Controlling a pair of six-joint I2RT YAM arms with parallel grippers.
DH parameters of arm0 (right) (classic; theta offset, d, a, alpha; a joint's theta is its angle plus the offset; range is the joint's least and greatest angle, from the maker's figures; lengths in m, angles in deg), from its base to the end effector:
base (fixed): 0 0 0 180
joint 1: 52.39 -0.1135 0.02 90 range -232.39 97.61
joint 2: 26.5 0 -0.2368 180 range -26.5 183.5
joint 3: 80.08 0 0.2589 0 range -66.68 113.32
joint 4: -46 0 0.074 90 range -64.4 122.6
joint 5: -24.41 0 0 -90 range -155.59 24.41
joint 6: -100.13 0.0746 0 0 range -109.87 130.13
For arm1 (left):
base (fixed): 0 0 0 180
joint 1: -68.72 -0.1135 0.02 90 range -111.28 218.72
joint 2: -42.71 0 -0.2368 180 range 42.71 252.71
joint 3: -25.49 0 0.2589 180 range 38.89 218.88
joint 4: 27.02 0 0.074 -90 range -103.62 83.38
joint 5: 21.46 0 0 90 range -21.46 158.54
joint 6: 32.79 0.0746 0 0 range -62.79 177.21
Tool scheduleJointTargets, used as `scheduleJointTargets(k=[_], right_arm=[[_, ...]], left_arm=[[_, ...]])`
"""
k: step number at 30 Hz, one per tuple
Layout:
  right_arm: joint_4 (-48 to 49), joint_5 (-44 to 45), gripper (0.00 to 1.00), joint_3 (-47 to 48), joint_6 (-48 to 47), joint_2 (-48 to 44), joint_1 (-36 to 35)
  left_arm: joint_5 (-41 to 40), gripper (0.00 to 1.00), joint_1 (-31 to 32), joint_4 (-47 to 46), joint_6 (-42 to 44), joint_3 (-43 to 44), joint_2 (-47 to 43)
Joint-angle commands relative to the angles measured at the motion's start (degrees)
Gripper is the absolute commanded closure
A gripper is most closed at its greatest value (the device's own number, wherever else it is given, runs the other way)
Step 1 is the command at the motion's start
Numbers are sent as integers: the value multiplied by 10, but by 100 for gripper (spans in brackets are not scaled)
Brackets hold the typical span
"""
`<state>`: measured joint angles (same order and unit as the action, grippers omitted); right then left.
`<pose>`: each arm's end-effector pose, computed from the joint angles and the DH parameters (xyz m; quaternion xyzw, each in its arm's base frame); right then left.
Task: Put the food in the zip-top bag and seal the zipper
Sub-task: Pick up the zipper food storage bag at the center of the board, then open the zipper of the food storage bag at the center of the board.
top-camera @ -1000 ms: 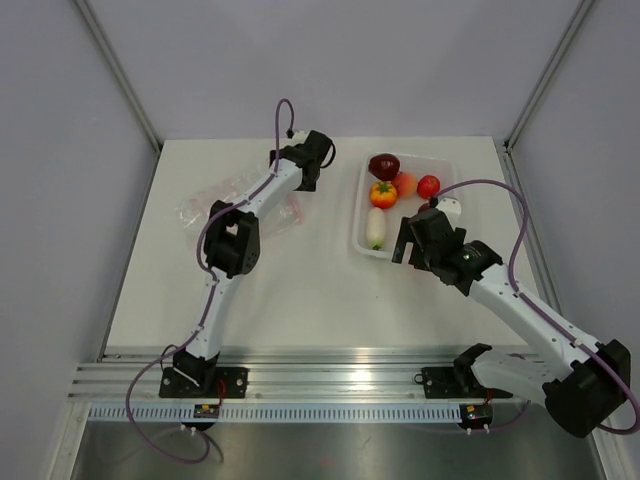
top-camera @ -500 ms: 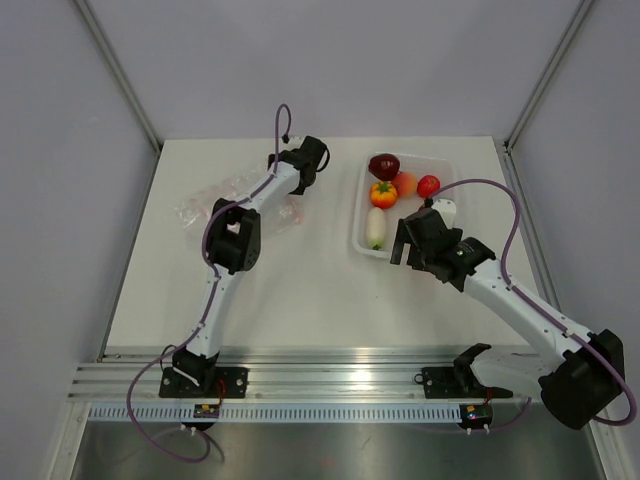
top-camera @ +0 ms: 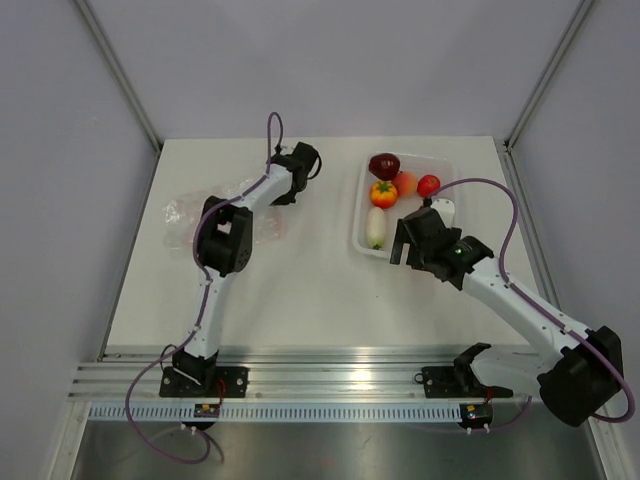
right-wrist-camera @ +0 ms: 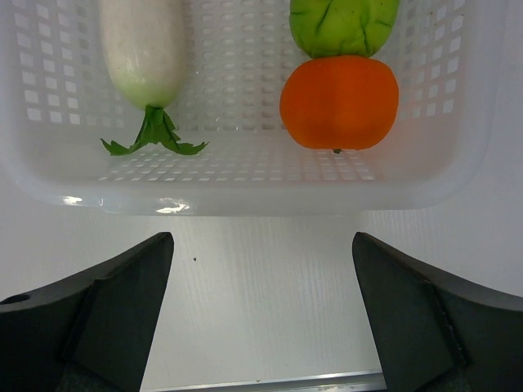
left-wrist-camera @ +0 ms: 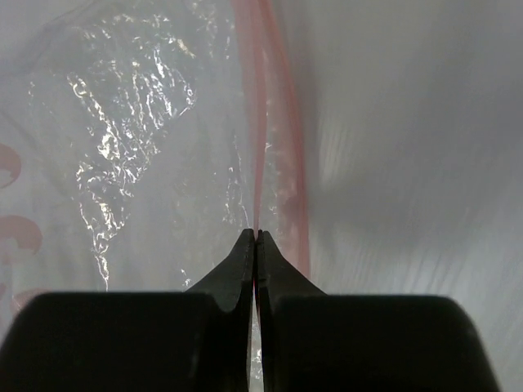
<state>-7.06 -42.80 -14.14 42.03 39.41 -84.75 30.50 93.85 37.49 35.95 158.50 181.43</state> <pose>0.2419 0.1191 0.2157 0.0589 0.9300 0.0066 0.3629 0.4726 -0.1709 0.1190 -0.0245 0.9327 0.2311 0.2757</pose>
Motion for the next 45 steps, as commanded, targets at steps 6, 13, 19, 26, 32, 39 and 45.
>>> scheduleJointTargets(k=[6,13,19,26,32,39,45], right_arm=[[23,-60,1,53,11,-5,-2],[64,-182,0,126,64,58,-11],[141,-251,2,172,123,127,-40],[208,-278,12,193,166,196,-45],[272,-314,18,197,199,246,-48],[317,-343,34,202,236,296,-50],[322,-342,52,211,227,322,-52]], left_arm=[[237,100,2,-45,-5,-167,-302],[406,100,2,-111,-46,-285,-431],[499,100,3,-188,-105,-361,-464],[523,100,11,-203,-122,-371,-473],[526,100,12,-204,-127,-372,-478],[525,100,13,-205,-131,-379,-494],[514,100,12,-192,-131,-369,-510]])
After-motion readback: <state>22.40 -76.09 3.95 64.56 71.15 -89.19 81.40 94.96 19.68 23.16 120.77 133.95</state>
